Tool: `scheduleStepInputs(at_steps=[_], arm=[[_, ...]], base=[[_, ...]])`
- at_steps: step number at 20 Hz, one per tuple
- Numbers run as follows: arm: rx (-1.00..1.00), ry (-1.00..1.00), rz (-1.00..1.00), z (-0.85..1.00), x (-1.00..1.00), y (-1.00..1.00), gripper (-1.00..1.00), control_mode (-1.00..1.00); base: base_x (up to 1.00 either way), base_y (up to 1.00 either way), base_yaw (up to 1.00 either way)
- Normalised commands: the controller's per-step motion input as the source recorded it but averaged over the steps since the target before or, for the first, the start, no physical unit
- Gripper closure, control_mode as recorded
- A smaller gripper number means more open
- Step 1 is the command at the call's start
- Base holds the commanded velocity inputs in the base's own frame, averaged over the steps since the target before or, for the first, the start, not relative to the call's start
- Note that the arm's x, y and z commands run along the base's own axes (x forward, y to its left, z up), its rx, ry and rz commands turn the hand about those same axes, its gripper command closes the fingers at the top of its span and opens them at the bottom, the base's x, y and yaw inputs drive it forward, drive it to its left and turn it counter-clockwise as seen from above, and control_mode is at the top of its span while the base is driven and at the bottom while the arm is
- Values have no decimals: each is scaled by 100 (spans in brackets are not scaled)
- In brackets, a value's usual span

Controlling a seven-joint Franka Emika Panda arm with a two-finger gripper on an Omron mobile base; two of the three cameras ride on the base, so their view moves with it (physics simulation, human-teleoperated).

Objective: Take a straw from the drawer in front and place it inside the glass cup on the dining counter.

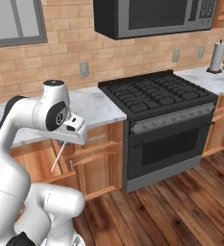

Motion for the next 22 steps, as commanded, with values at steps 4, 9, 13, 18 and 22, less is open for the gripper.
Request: scheduleStepInputs(at_steps=[4, 9, 13, 18, 22], arm=[[0, 0, 0, 0, 0, 0, 100, 100], [0, 0, 0, 0, 0, 0, 100, 100], [0, 0, 0, 0, 0, 0, 100, 100], [0, 0, 0, 0, 0, 0, 100, 100], [0, 0, 0, 0, 0, 0, 100, 100]], base=[[-24, -65, -28], [-20, -67, -27], [-22, -67, -27], [-24, -63, -27], [-26, -62, -28]])
